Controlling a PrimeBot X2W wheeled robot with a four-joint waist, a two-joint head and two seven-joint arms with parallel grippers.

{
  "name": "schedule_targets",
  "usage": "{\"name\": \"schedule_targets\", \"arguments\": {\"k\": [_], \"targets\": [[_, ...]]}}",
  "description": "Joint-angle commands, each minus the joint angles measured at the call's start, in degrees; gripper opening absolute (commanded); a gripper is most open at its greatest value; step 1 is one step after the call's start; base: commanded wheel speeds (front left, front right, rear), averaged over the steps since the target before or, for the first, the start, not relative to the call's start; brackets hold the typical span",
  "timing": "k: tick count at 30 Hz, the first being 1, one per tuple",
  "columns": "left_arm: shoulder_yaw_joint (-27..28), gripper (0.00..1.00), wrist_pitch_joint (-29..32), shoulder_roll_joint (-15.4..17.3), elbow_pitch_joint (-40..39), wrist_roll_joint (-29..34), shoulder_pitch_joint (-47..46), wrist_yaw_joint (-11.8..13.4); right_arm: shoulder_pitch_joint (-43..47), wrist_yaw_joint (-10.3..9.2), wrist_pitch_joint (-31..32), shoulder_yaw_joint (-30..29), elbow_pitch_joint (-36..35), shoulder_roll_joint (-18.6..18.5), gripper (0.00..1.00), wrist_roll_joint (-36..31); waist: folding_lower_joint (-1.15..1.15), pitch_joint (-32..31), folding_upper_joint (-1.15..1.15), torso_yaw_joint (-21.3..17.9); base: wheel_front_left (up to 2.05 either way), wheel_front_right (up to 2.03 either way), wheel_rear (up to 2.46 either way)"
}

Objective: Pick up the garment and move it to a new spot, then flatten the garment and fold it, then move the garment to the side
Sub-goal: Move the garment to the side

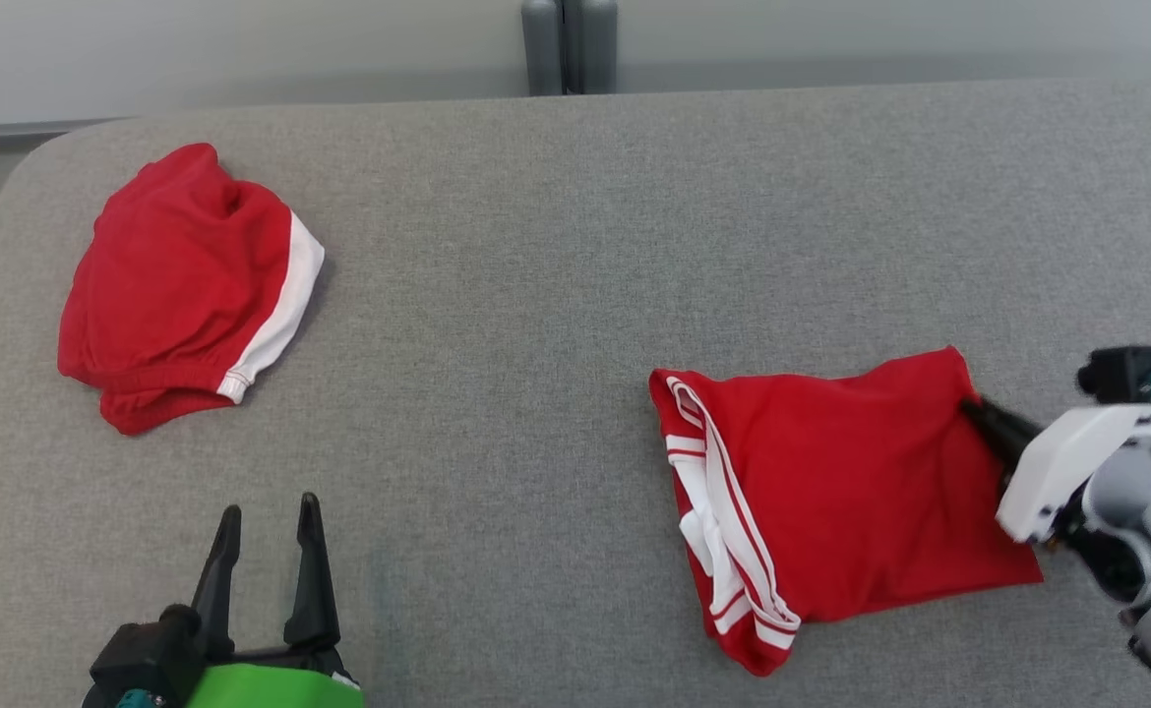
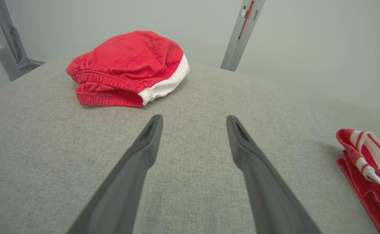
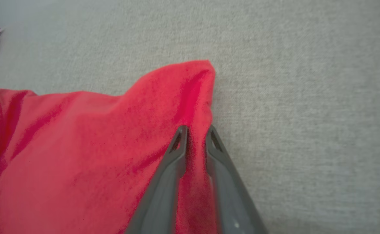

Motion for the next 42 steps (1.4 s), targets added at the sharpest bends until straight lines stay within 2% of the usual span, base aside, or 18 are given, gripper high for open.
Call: {"name": "schedule_targets", "arguments": {"k": [1,5,8,11,16,24,27,28,29,30,34,38,42], "targets": [[0.34,1.00,0.01,0.13,-0.84,0.96,-2.30,-0.10,-3.37,-0.05,-1.53,-1.77,0.46,-2.73,0.00,-0.26,0.00,4.04,0.00,-1.81,0.00,0.00,0.00],[0.31,1.00,0.01,0.13,-2.50,2.02,-5.85,-0.73,-8.28,-0.04,-1.90,-4.76,2.51,-8.33,0.00,-1.02,0.00,11.07,0.00,-3.08,0.00,0.00,0.00],[-0.51,1.00,0.01,0.13,-3.66,3.45,-9.16,-1.19,-12.79,-0.05,-1.74,-7.80,5.70,-14.75,0.00,-2.75,0.00,16.69,0.00,-3.50,0.00,0.00,0.00],[-0.57,1.00,0.01,0.15,-4.84,3.95,-11.07,-1.29,-15.98,-0.02,-1.95,-10.91,9.67,-17.87,0.00,-2.95,0.00,19.94,0.00,-3.57,0.00,0.00,0.00],[0.51,1.00,0.01,0.15,-5.63,4.45,-11.27,-0.79,-18.63,-0.06,-4.46,-13.23,10.52,-18.86,0.00,-0.24,0.00,20.68,0.00,-3.84,0.00,0.00,0.00],[2.09,1.00,0.01,0.15,-4.80,4.23,-9.79,-1.09,-19.08,-0.05,-6.50,-11.22,11.84,-18.62,0.00,0.93,0.00,17.22,0.00,-4.34,0.00,0.00,0.00],[2.03,1.00,0.01,0.15,-4.44,3.82,-9.23,-1.10,-19.30,-0.05,-9.44,-10.60,11.08,-18.48,0.00,0.02,0.00,15.60,0.00,-4.56,0.00,0.00,0.00],[1.98,1.00,0.01,0.15,-4.24,3.67,-8.99,-1.10,-19.20,-0.05,-11.19,-10.54,10.83,-18.20,0.39,-0.50,0.00,14.79,0.00,-4.58,0.00,0.00,0.00],[1.95,1.00,0.01,0.15,-4.03,3.58,-8.51,-1.05,-18.67,-0.05,-13.78,-10.37,10.36,-17.94,0.96,-1.44,0.00,13.61,0.00,-4.58,0.00,0.00,0.00],[2.10,1.00,0.01,0.15,-3.78,3.31,-7.97,-0.86,-17.76,-0.05,-16.25,-10.30,10.33,-17.29,1.00,-1.99,0.00,12.13,0.00,-4.62,0.00,0.00,0.00],[3.00,1.00,0.01,0.15,-2.19,2.36,-4.70,-0.50,-13.23,-0.05,-22.88,-10.40,8.97,-14.55,1.00,-5.69,0.00,5.38,0.00,-4.77,0.00,0.00,0.00],[4.61,1.00,0.02,0.15,-0.88,1.51,0.11,-0.30,-7.09,-0.05,-24.60,-12.64,4.92,-10.13,1.00,-10.75,0.00,-1.78,0.00,-5.76,0.00,0.00,0.00],[5.37,1.00,0.02,0.14,-0.31,1.09,3.72,-0.46,0.88,-0.05,-24.62,-18.62,-4.16,-3.34,1.00,-18.20,0.00,-6.72,0.00,-6.61,0.00,0.00,0.00]]}}
